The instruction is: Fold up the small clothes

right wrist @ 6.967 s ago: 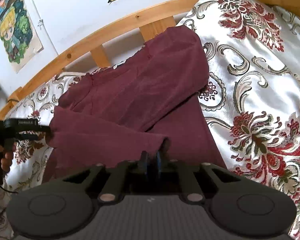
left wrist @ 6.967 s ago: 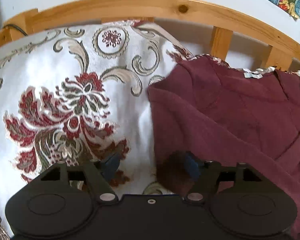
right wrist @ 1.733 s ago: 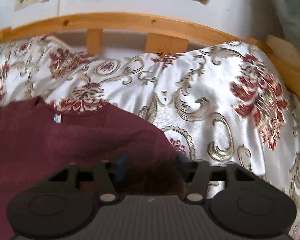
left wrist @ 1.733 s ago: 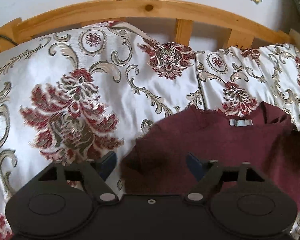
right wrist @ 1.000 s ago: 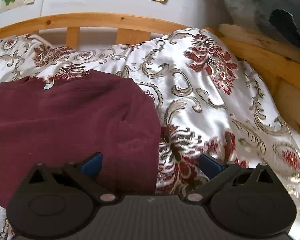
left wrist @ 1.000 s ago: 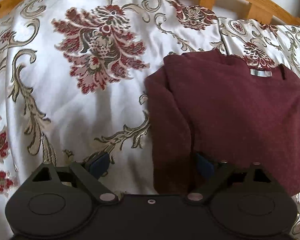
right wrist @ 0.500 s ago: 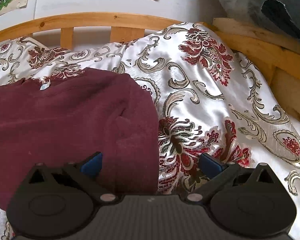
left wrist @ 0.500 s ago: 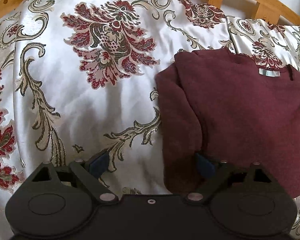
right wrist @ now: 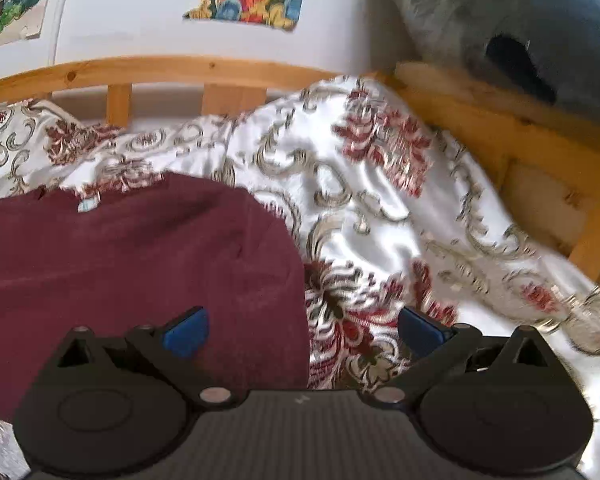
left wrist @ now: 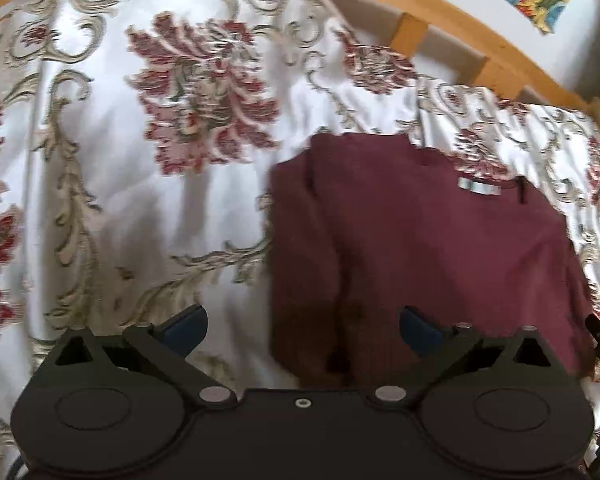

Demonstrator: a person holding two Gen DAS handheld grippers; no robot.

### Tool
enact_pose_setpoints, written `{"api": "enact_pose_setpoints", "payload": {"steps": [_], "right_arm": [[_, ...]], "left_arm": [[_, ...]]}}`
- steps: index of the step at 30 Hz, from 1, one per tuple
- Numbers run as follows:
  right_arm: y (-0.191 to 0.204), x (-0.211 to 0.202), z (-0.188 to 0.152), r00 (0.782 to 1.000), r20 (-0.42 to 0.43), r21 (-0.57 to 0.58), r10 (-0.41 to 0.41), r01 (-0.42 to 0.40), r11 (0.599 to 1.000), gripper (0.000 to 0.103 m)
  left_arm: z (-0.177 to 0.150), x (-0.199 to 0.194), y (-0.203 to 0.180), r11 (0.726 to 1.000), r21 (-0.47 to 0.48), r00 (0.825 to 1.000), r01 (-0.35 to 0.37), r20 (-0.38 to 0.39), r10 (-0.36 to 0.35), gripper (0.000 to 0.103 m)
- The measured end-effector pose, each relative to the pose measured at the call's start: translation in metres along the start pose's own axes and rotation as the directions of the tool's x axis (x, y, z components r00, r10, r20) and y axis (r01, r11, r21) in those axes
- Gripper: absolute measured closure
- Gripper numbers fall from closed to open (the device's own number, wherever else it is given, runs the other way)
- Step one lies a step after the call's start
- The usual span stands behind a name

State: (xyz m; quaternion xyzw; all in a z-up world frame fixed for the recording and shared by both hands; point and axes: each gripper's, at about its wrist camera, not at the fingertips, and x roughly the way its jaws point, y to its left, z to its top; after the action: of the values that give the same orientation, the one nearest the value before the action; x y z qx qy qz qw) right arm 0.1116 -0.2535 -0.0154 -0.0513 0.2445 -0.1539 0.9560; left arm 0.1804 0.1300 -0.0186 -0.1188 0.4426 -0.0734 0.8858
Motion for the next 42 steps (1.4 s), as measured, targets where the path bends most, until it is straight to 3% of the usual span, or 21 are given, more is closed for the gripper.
{"api": "enact_pose_setpoints", "payload": {"steps": [3, 7, 16, 24, 29, 36, 42], "right_arm": [[0.011, -0.012, 0.005, 0.999, 0.035, -0.03, 0.018, -0.017, 0.999, 0.0], [0.03, -0.021, 0.01, 0.994, 0.048, -0.072, 0.101, -0.097, 0.993, 0.0], [0.076, -0.026, 0.009, 0.963, 0.026, -0.15, 0.268, -0.261, 0.954, 0.0], [0.1, -0.017, -0.018, 0.965, -0.045, -0.224, 0.259, -0.262, 0.939, 0.0], [0.097, -0.017, -0.023, 0.962, -0.042, -0.201, 0.271, -0.274, 0.94, 0.0], [0.082, -0.007, -0.022, 0.94, -0.075, -0.104, 0.334, -0.34, 0.935, 0.0], [0.083, -0.008, -0.023, 0.942, -0.068, -0.109, 0.328, -0.334, 0.936, 0.0]], "left_arm": [[-0.003, 0.008, -0.004, 1.0, 0.017, 1.0, 0.019, -0.012, -0.019, 0.001], [-0.003, 0.019, -0.001, 1.0, -0.012, 0.999, 0.027, -0.042, -0.027, 0.001], [-0.006, 0.032, 0.001, 1.0, 0.011, 0.998, 0.005, -0.063, -0.004, 0.001], [-0.006, 0.038, 0.001, 1.0, 0.03, 0.998, 0.002, -0.063, 0.0, 0.001], [-0.008, 0.039, 0.0, 0.999, 0.043, 0.998, -0.005, -0.06, 0.007, 0.001], [-0.01, 0.043, -0.006, 0.997, 0.072, 0.999, -0.022, -0.047, 0.026, 0.001], [-0.01, 0.046, -0.007, 0.995, 0.097, 0.999, -0.023, -0.033, 0.026, 0.001]]}}
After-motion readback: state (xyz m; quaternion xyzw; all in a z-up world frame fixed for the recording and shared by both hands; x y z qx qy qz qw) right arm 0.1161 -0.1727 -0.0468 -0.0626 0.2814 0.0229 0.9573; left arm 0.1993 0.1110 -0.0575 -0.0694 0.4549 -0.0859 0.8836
